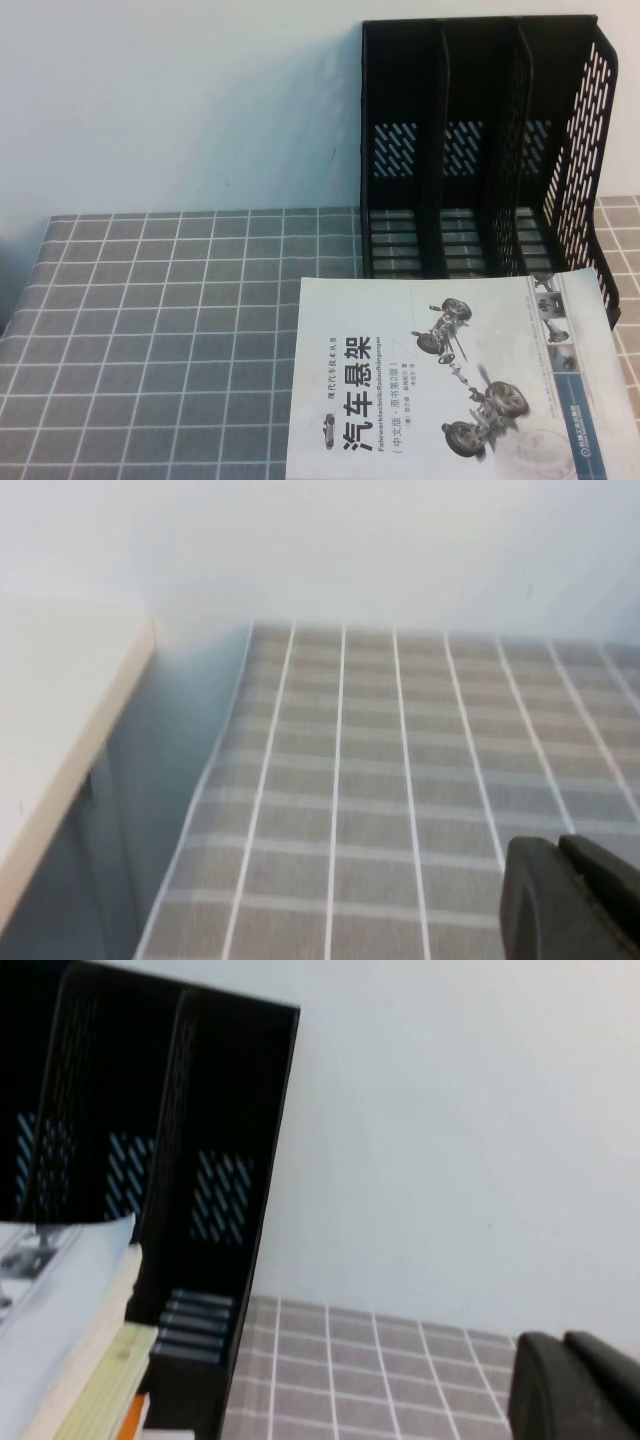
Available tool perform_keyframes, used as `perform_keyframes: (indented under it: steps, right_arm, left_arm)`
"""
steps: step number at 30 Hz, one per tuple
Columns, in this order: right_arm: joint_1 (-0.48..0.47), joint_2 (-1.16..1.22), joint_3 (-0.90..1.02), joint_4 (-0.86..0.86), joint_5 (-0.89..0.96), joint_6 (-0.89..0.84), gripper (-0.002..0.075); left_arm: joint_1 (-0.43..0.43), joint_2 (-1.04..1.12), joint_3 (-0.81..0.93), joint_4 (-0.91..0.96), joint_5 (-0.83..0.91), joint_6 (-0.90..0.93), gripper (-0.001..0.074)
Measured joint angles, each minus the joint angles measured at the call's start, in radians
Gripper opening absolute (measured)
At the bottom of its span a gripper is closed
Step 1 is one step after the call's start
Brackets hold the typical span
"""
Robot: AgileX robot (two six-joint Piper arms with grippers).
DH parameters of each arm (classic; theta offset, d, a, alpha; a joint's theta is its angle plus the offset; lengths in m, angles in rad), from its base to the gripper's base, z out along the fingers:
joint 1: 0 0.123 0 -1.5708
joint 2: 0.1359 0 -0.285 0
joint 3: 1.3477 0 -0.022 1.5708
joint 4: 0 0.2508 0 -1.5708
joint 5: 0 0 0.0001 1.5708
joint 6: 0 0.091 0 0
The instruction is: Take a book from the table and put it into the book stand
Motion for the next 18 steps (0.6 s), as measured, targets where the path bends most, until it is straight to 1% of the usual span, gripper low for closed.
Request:
perform_keyframes:
  steps: [6, 9, 16, 18]
  right_arm:
    - [0.000, 0.000, 0.000, -0.001, -0.068, -0.003, -0.0003]
    - [0.000, 0.000, 0.000, -0.002, -0.119, -0.019, -0.0003]
    - [0.000, 0.000, 0.000, -0.002, -0.235, -0.041, -0.0003]
    - [0.000, 0.000, 0.000, -0.002, -0.251, -0.039, -0.0003]
  left_arm:
    - [0.000, 0.000, 0.000, 0.043, -0.100, 0.001, -0.0001]
    - [0.000, 0.000, 0.000, 0.076, -0.183, 0.001, -0.0001]
    - [0.000, 0.000, 0.000, 0.103, -0.582, -0.006, -0.0001]
    - [0.000, 0.000, 0.000, 0.104, -0.669, -0.006, -0.0001]
